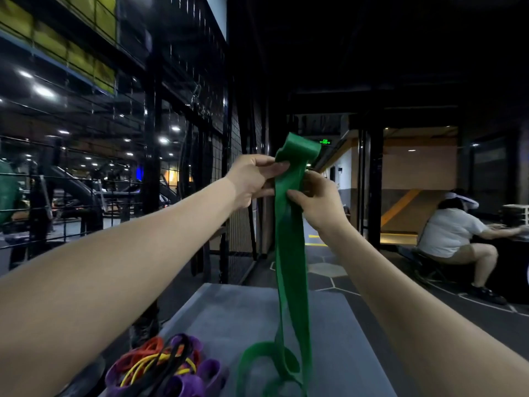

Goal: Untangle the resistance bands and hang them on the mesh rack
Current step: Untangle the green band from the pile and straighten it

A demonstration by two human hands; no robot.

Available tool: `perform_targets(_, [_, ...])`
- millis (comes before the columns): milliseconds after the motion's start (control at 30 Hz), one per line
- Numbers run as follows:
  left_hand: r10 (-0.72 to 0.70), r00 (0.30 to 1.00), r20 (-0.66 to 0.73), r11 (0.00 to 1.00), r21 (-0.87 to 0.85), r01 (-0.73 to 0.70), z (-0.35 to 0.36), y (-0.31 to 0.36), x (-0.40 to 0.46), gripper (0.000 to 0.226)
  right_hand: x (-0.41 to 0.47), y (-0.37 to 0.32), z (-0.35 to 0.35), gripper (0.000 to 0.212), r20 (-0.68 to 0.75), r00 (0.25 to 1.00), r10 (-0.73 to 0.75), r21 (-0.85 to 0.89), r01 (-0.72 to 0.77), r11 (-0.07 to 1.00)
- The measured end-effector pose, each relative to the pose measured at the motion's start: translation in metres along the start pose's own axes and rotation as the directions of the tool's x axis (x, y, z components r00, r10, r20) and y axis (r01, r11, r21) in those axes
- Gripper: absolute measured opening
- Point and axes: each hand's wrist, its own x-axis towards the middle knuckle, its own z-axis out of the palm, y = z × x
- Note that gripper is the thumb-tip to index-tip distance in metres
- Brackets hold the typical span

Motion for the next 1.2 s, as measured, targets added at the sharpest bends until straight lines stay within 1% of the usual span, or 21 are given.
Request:
perform_targets(67, [-0.02, 1.0, -0.011, 1.0, 0.022, 0.02, -0.004, -0.006, -0.001, 0.016, -0.004, 0.002, 0.001, 0.028, 0.034, 0.999, -0.008, 0.031, 0.007, 1.0])
perform_targets(167, [-0.035, 0.995, -0.099, 0.981, 0.186, 0.053, -0.007, -0.017, -0.004, 0.016, -0.012, 0.002, 0.004, 0.028, 0.125, 0.992, -0.009, 0.014, 0.007, 1.0])
perform_targets(233, [-0.028, 0.991, -0.131, 0.966, 0.252, 0.06, -0.009, -0.023, -0.004, 0.024, -0.014, 0.002, 0.008, 0.028, 0.179, 0.984, 0.006, -0.027, -0.002, 1.0])
perform_targets(300, [-0.001, 0.989, -0.147, 0.964, 0.262, 0.04, -0.012, -0.028, -0.002, 0.033, -0.015, 0.002, 0.012, 0.028, 0.206, 0.979, 0.0, -0.076, 0.016, 0.997])
perform_targets(367, [-0.003, 0.985, -0.171, 0.968, 0.248, 0.046, -0.014, -0.031, 0.001, 0.04, -0.018, 0.004, 0.019, 0.035, 0.238, 0.971, -0.003, -0.097, 0.027, 0.995])
perform_targets(433, [-0.06, 0.979, -0.193, 0.981, 0.168, 0.093, -0.015, -0.032, 0.004, 0.047, -0.026, 0.012, 0.028, 0.047, 0.285, 0.958, 0.039, -0.117, -0.005, 0.993])
perform_targets(500, [-0.14, 0.968, -0.207, 0.99, -0.031, 0.137, -0.019, -0.028, 0.006, 0.052, -0.035, 0.028, 0.038, 0.049, 0.335, 0.937, 0.103, -0.189, -0.04, 0.981])
perform_targets(533, [-0.161, 0.964, -0.212, 0.984, -0.113, 0.139, -0.023, -0.025, 0.008, 0.052, -0.04, 0.037, 0.042, 0.048, 0.364, 0.921, 0.137, -0.235, -0.051, 0.971])
perform_targets(600, [-0.187, 0.95, -0.252, 0.973, -0.181, 0.144, -0.032, -0.021, 0.013, 0.052, -0.05, 0.054, 0.047, 0.042, 0.403, 0.894, 0.198, -0.291, -0.08, 0.953])
perform_targets(667, [-0.229, 0.931, -0.283, 0.952, -0.265, 0.154, -0.042, -0.019, 0.013, 0.048, -0.053, 0.065, 0.049, 0.032, 0.388, 0.889, 0.243, -0.309, -0.123, 0.943])
perform_targets(733, [-0.269, 0.922, -0.278, 0.92, -0.359, 0.16, -0.049, -0.02, 0.008, 0.044, -0.053, 0.071, 0.049, 0.025, 0.389, 0.873, 0.293, -0.328, -0.166, 0.93])
perform_targets(800, [-0.299, 0.917, -0.264, 0.897, -0.405, 0.176, -0.056, -0.026, 0.005, 0.044, -0.052, 0.072, 0.049, 0.023, 0.407, 0.844, 0.349, -0.356, -0.206, 0.912])
perform_targets(867, [-0.317, 0.912, -0.261, 0.879, -0.442, 0.179, -0.063, -0.034, 0.003, 0.042, -0.054, 0.074, 0.052, 0.024, 0.407, 0.831, 0.378, -0.359, -0.235, 0.903])
perform_targets(933, [-0.331, 0.907, -0.26, 0.857, -0.485, 0.174, -0.068, -0.039, 0.002, 0.04, -0.059, 0.075, 0.057, 0.026, 0.428, 0.818, 0.385, -0.291, -0.278, 0.915])
perform_targets(1000, [-0.333, 0.908, -0.255, 0.848, -0.503, 0.17, -0.072, -0.041, 0.001, 0.038, -0.063, 0.079, 0.062, 0.034, 0.487, 0.771, 0.409, -0.205, -0.355, 0.912])
perform_targets(1067, [-0.333, 0.912, -0.24, 0.851, -0.493, 0.182, -0.076, -0.044, -0.001, 0.036, -0.067, 0.082, 0.066, 0.037, 0.545, 0.722, 0.426, -0.172, -0.401, 0.9])
perform_targets(1133, [-0.344, 0.906, -0.248, 0.855, -0.48, 0.194, -0.084, -0.05, -0.002, 0.039, -0.068, 0.085, 0.068, 0.036, 0.571, 0.709, 0.415, -0.139, -0.414, 0.9])
perform_targets(1200, [-0.362, 0.891, -0.274, 0.85, -0.49, 0.194, -0.093, -0.055, -0.002, 0.041, -0.067, 0.085, 0.068, 0.027, 0.567, 0.725, 0.391, -0.108, -0.405, 0.908])
